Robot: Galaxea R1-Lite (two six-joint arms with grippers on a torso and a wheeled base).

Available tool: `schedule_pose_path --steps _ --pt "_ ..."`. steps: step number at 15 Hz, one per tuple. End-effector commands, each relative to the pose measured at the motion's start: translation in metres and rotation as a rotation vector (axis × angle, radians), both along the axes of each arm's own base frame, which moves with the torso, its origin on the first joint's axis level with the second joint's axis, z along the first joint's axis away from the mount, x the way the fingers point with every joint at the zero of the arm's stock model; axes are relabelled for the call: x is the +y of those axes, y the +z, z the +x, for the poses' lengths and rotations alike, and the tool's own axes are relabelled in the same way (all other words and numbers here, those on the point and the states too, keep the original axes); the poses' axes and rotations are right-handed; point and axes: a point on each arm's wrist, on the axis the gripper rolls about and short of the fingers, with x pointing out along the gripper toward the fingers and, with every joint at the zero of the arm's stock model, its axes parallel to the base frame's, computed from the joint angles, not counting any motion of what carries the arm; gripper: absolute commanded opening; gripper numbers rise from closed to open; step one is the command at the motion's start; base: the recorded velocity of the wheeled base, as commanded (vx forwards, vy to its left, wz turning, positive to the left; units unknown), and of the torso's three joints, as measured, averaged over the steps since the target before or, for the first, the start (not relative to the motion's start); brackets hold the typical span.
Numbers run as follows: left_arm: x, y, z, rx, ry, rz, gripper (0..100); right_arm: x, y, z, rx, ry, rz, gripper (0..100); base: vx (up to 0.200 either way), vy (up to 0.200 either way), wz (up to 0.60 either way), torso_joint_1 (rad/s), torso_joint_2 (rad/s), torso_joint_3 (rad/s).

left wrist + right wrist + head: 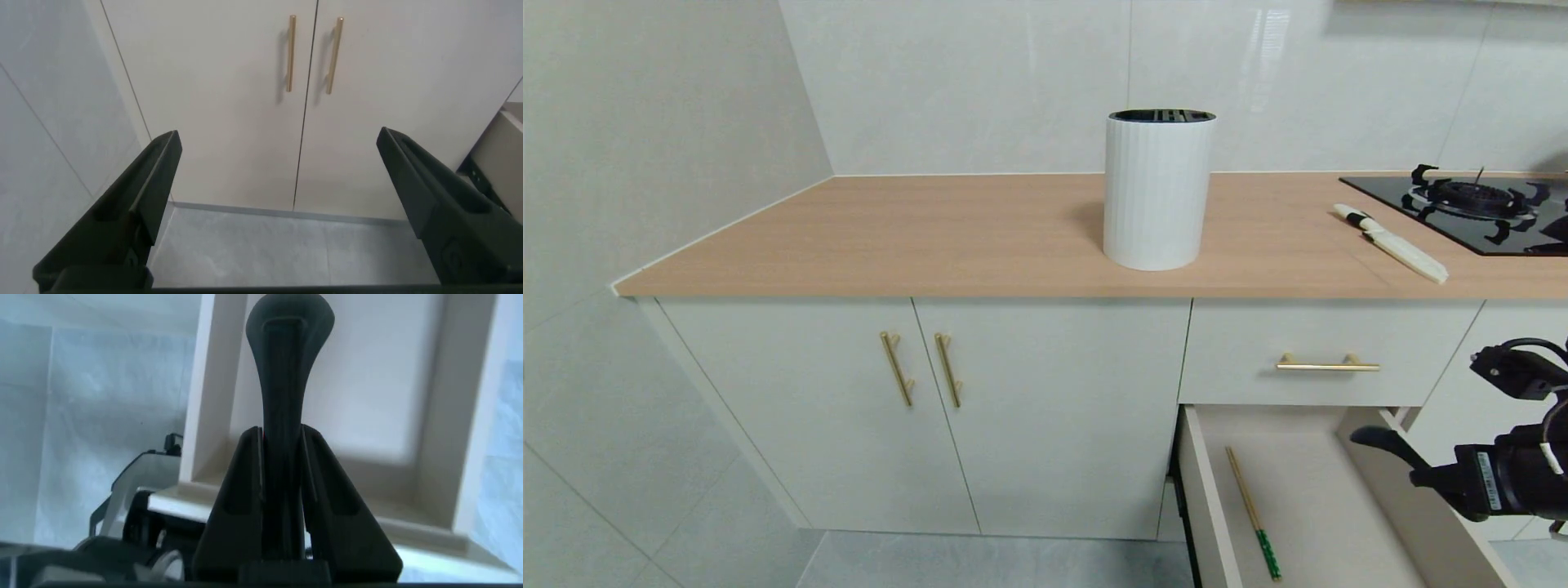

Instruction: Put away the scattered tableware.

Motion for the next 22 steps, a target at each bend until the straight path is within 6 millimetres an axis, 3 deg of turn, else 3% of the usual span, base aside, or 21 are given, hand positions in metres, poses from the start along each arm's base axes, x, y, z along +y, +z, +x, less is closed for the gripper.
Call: schedule_pose_path --steps 1,11,17,22 --pt "0.0 0.0 0.0 0.0 0.0 0.0 100 0.002 -0.018 0.008 0.088 -0.001 0.005 0 0.0 0.0 0.0 -0.08 0.29 0.207" --pt "0.0 0.0 0.0 0.0 0.0 0.0 100 0.002 -0.061 0.036 0.181 -0.003 0.002 0 0.0 0.0 0.0 -0.065 0.35 0.281" --pt "0.0 0.0 0.0 0.0 0.0 0.0 100 0.004 -0.127 0.084 0.185 -0.018 -0.034 0 0.0 0.0 0.0 0.0 0.01 0.008" --pt "0.0 0.0 0.0 0.0 0.0 0.0 100 0.006 -0.15 0.102 0.191 -0.026 -0.05 0 0.0 0.0 0.0 0.0 0.0 0.0"
